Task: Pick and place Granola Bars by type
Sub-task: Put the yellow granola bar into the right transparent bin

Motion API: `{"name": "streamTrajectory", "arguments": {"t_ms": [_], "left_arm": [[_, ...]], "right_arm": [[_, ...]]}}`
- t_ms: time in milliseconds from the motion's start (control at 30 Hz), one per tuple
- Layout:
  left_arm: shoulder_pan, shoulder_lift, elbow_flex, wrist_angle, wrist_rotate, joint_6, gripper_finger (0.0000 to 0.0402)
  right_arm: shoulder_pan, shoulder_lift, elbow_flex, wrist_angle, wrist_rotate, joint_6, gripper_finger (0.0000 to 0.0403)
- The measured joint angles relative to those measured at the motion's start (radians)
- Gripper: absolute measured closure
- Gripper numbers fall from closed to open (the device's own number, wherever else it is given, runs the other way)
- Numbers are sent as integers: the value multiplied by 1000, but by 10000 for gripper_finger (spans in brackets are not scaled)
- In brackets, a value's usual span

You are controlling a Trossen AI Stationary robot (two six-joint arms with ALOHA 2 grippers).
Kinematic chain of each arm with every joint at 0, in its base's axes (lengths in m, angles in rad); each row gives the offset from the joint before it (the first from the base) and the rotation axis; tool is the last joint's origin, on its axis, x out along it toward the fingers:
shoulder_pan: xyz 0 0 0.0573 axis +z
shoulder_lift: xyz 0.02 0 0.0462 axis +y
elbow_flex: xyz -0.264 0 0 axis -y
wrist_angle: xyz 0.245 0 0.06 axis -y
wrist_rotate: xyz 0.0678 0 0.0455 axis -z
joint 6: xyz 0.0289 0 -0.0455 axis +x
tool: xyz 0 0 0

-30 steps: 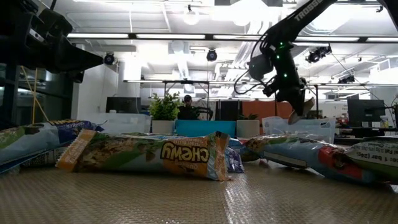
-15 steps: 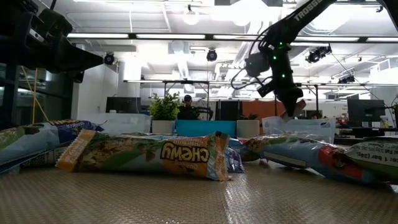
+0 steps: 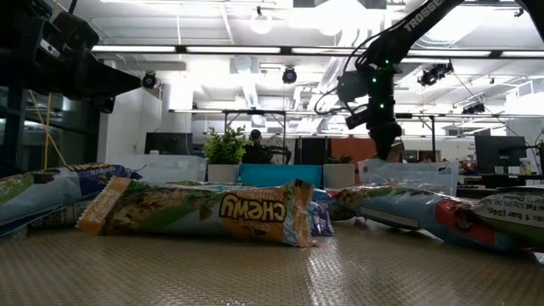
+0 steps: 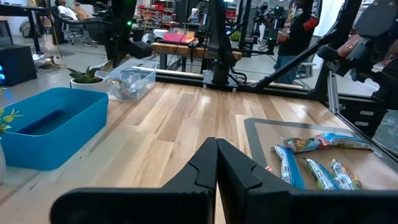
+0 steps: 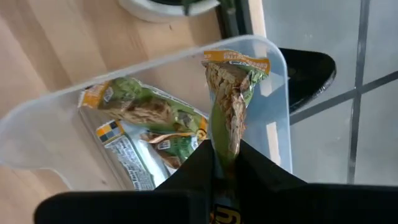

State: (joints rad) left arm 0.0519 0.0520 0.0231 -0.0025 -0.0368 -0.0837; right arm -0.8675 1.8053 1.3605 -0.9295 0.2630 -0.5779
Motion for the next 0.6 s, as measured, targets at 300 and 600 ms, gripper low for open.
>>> {"name": "streamTrajectory", "arguments": {"t_ms": [300,600], "left_arm": [[0,0,0,0,0,0,400],[0,0,0,0,0,0,400]], "right_arm": [[-16,67,-1,-15,-31,23,360],[-16,123,-1,-23,-26,23,359]]}}
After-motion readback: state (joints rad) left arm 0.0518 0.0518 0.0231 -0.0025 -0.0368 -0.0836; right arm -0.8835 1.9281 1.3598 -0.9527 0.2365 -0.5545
